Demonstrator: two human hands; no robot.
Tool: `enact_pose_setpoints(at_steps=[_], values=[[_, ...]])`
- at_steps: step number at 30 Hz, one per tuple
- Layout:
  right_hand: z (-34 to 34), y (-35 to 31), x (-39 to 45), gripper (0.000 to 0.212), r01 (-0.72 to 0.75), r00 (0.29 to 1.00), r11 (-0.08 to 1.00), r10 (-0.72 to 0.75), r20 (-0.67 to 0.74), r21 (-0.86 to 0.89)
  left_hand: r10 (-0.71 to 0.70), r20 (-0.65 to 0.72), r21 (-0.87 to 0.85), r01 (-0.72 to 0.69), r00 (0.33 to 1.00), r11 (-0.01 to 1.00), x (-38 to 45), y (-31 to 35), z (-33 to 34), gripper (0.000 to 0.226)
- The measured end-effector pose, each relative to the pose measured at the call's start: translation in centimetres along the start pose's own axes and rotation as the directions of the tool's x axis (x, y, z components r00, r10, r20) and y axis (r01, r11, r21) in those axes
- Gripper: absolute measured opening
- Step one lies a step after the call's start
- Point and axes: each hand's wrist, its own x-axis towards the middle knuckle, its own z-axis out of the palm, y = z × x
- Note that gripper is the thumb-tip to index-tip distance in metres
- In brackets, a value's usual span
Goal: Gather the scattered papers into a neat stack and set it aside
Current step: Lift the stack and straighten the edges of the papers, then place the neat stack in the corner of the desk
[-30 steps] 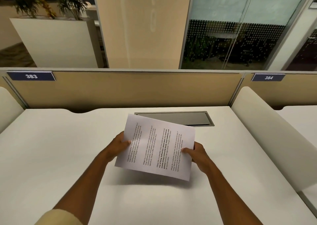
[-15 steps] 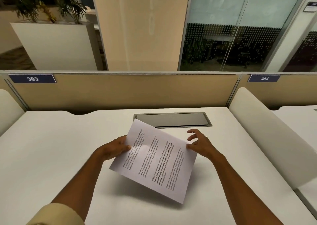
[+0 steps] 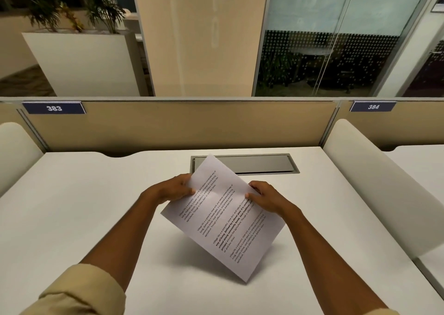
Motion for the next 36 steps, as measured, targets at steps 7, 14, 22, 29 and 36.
enact_pose_setpoints(at_steps=[7,14,22,29,36], values=[[0.6,0.7,-0.9,0.017,-0.013,0.994,0.984,0.033,-0.106,0.177,-0.002,-0.067,-0.117,-0.006,0.998,0.993,-1.9,-0.7,-1.3,0.048],[2.1,1.2,-2.1,0.021,-0.039,0.966,0.856,0.165,-0.201,0.516,-0.027,-0.142,-0.661,-0.074,0.990,0.746,-4.2,-3.1,-0.2,0.056],[5.0,-0.4,-2.1,0.020,-0.036,0.868,0.723,0.365,-0.337,0.690,-0.080,-0.360,-0.673,-0.199,0.929,0.712,-4.0,-4.2,5.3,0.036],[7.1,-2.4,-2.4,0.019,-0.014,0.839,0.737,0.376,-0.393,0.675,-0.099,-0.512,-0.560,-0.244,0.853,0.791,-3.8,-4.3,6.1,0.025],[8.7,-3.3,-2.6,0.023,-0.082,0.841,0.789,0.383,-0.382,0.609,-0.178,-0.604,-0.506,-0.201,0.777,0.839,-4.2,-5.6,6.6,0.007]])
